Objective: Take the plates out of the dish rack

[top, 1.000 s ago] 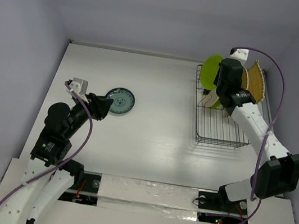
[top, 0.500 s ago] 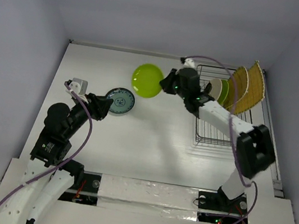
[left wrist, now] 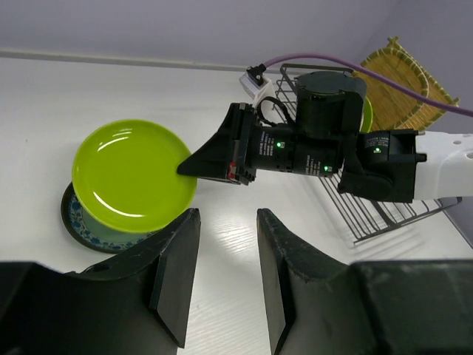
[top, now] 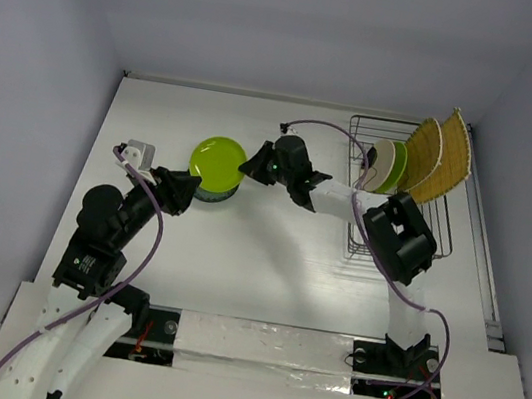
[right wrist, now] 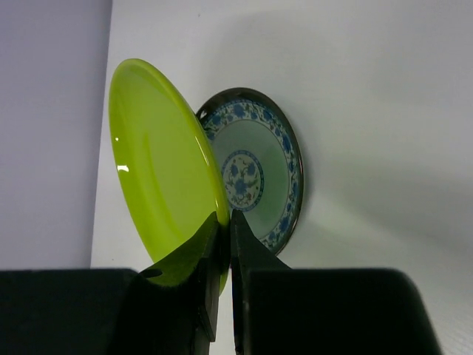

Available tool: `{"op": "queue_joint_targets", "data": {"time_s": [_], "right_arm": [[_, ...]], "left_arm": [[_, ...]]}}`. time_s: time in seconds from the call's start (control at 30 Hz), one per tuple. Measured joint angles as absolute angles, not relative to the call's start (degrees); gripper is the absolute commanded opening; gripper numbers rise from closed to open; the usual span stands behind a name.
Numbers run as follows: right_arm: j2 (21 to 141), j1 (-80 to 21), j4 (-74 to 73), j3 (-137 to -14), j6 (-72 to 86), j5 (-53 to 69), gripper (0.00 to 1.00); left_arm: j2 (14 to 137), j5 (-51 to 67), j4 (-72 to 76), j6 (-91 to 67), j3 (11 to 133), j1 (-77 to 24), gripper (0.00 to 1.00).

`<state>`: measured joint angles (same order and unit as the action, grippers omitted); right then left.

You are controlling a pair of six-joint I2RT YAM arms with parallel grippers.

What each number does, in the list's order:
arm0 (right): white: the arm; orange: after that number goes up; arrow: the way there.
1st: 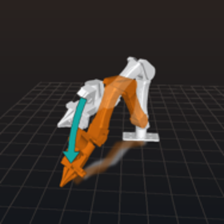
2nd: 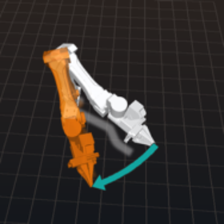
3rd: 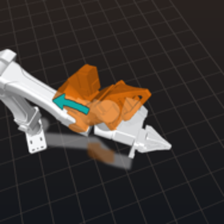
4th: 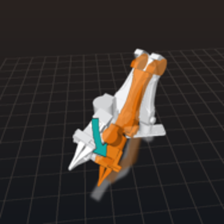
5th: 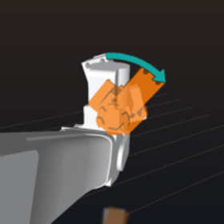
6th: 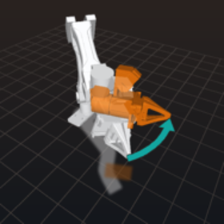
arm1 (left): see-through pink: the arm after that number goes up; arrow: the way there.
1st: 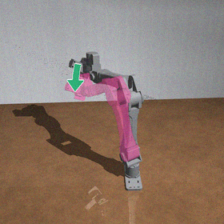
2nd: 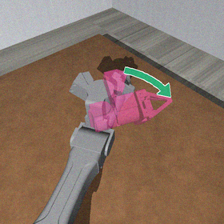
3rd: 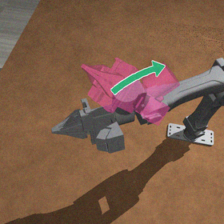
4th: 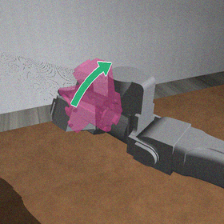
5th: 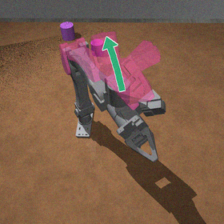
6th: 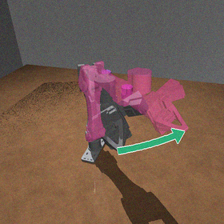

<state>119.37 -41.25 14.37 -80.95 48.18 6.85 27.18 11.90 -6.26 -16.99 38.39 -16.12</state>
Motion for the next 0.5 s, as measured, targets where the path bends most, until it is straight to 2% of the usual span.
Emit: {"op": "queue_joint_targets", "data": {"time_s": [0.3, 0.5], "right_arm": [[122.76, -41.71, 14.5, -84.53, 50.59, 6.92, 0.12], [124.2, -42.57, 12.56, -85.36, 50.78, 5.89, 0.3]], "left_arm": [[27.16, 12.01, -6.24, -16.99, 38.39, -16.12, 0.34], [27.16, 12.01, -6.24, -16.99, 38.39, -16.12, 0.34]]}}
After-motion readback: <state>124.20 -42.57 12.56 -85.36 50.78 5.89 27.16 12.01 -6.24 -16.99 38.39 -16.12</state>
